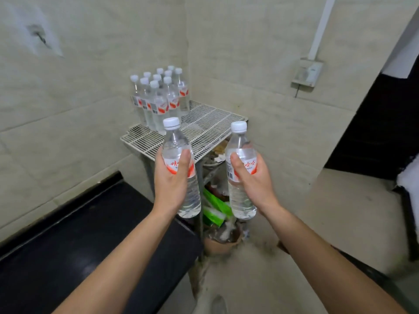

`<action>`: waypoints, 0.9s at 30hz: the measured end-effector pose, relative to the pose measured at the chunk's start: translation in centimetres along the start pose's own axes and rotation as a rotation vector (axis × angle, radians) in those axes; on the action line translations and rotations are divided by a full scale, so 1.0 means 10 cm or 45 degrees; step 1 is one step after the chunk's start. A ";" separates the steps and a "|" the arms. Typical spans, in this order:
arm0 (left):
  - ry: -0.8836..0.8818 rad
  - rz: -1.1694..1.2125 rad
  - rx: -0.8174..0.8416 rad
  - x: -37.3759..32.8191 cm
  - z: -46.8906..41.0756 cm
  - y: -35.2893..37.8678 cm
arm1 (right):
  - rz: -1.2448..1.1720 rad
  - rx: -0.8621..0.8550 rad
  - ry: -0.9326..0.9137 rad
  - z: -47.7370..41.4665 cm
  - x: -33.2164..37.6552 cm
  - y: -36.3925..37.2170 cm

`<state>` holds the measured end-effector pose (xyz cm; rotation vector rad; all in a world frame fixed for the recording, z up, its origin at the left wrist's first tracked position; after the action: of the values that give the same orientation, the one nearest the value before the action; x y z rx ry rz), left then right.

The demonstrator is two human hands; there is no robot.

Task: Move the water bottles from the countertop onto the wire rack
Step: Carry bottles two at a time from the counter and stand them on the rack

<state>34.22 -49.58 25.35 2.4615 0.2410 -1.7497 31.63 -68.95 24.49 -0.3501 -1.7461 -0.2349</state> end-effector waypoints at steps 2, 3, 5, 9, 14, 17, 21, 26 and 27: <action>-0.015 0.093 0.007 0.12 -0.36 0.35 | 0.015 0.020 -0.028 -0.48 -0.07 -0.07; -0.029 0.131 0.018 0.17 -0.56 0.51 | 0.029 0.023 -0.042 -0.72 -0.07 -0.09; -0.047 0.168 0.041 0.22 -0.95 0.80 | 0.049 0.031 -0.051 -1.20 -0.04 -0.11; 0.007 0.158 0.078 0.20 -1.65 1.22 | 0.076 0.042 -0.063 -2.05 0.02 -0.08; 0.009 -0.009 0.017 0.40 -2.35 1.44 | 0.044 0.111 -0.063 -2.81 -0.02 0.10; -0.003 -0.059 -0.013 0.50 -2.60 1.50 | 0.057 0.204 -0.079 -3.21 -0.13 0.26; -0.009 -0.030 -0.076 0.62 -2.84 1.60 | 0.015 0.358 -0.088 -3.70 -0.32 0.55; -0.062 -0.185 -0.198 0.83 -3.16 1.75 | -0.119 0.622 -0.037 -4.30 -0.54 0.83; -0.073 -0.222 -0.235 0.88 -3.22 1.79 | -0.122 0.656 -0.044 -4.43 -0.57 0.88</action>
<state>70.34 -60.67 27.65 2.3175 0.5993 -1.7701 76.37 -76.62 27.53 0.1052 -1.7872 0.1557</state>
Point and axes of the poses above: each hand's wrist, its own z-axis away from the middle knuckle, its own y-axis out of the palm, x = y × z, the point moved 1 cm from there along -z, towards the middle knuckle, and after that the axes turned 1 degree about -z, right-handed, at the moved point
